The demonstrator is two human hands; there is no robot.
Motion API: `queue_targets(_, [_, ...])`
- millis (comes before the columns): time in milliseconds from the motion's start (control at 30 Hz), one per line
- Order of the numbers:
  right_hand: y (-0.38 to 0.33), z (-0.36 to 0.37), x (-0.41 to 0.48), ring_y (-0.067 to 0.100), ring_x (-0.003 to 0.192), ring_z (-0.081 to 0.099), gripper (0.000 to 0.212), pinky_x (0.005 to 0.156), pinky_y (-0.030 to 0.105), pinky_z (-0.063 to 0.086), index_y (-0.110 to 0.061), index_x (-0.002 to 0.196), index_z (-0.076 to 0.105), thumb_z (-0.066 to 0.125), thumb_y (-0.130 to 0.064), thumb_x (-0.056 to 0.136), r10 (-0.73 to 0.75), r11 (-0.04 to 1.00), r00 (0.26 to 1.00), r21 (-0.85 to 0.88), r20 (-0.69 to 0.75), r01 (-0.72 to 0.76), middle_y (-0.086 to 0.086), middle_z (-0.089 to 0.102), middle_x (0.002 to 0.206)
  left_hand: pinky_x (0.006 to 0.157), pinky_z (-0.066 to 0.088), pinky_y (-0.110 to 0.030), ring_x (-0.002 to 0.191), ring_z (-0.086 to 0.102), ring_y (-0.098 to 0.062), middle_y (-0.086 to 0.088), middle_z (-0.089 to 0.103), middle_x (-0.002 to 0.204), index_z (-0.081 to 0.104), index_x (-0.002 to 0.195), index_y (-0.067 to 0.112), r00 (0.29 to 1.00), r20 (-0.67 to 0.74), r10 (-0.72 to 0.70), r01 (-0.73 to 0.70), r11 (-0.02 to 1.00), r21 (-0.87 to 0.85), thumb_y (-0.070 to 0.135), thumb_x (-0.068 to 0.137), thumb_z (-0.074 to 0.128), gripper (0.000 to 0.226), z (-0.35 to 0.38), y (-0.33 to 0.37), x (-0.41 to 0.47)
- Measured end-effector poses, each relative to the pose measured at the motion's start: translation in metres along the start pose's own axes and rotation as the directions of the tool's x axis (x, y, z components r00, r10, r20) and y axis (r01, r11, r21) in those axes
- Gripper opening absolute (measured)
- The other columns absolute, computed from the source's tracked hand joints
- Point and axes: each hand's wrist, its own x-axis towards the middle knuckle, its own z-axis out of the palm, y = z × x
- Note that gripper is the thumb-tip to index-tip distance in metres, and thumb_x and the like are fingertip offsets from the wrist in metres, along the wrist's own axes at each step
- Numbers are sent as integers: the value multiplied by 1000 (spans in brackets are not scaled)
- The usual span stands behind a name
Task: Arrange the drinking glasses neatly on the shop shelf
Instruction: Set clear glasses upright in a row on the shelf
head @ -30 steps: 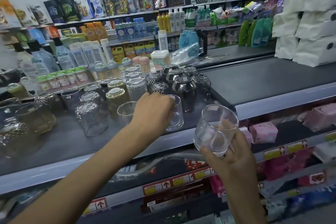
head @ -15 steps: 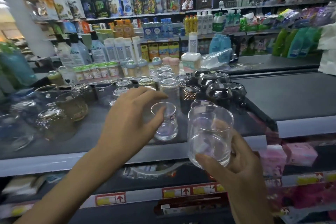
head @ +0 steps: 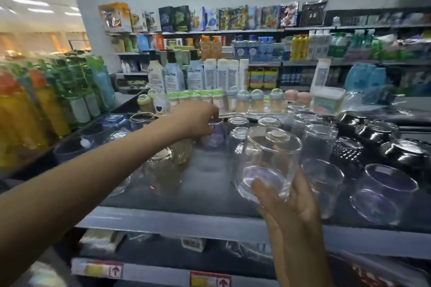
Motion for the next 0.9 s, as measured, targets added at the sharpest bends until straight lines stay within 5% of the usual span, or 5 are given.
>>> queue_targets(200, [26, 31, 13, 28, 108, 74, 79, 104, 47, 49, -42, 124, 70, 99, -39, 51, -22, 999, 997, -40, -74, 20, 7, 77, 115, 71, 50, -35, 99, 68, -32, -8, 72, 109, 70, 111, 20, 989, 139, 53, -63, 995, 72, 39, 83, 71, 34, 37, -19, 45])
queue_targets(367, [42, 35, 18, 28, 106, 74, 109, 101, 49, 52, -39, 134, 64, 99, -61, 34, -19, 1000, 986, -9, -166, 17, 8, 77, 115, 73, 46, -33, 105, 63, -29, -7, 66, 111, 76, 104, 21, 990, 71, 119, -123, 991, 45, 39, 81, 79, 30, 51, -31, 56])
queue_targets(667, [50, 26, 27, 34, 104, 74, 106, 94, 51, 55, -30, 133, 66, 99, -59, 36, -17, 1000, 993, 14, -116, 19, 13, 77, 113, 85, 36, -37, 108, 44, -23, -3, 57, 93, 63, 96, 14, 975, 148, 165, -121, 955, -272, 31, 95, 69, 18, 28, -33, 46])
queue_targets(800, [51, 26, 32, 29, 107, 74, 100, 88, 38, 56, -35, 131, 67, 98, -59, 40, -12, 998, 998, 68, -58, 16, 11, 76, 116, 95, 51, -44, 100, 63, -30, -12, 69, 107, 67, 104, 4, 995, 46, 89, -44, 798, -601, 21, 96, 70, 19, -7, -43, 23])
queue_targets(900, [51, 26, 34, 28, 106, 73, 99, 85, 31, 58, -37, 131, 67, 98, -60, 39, -13, 994, 1000, 108, -19, 15, 10, 76, 117, 89, 48, -41, 97, 61, -27, -15, 68, 108, 67, 107, 3, 997, 50, -57, 72, 527, -847, 17, 96, 70, 18, -24, -45, -2])
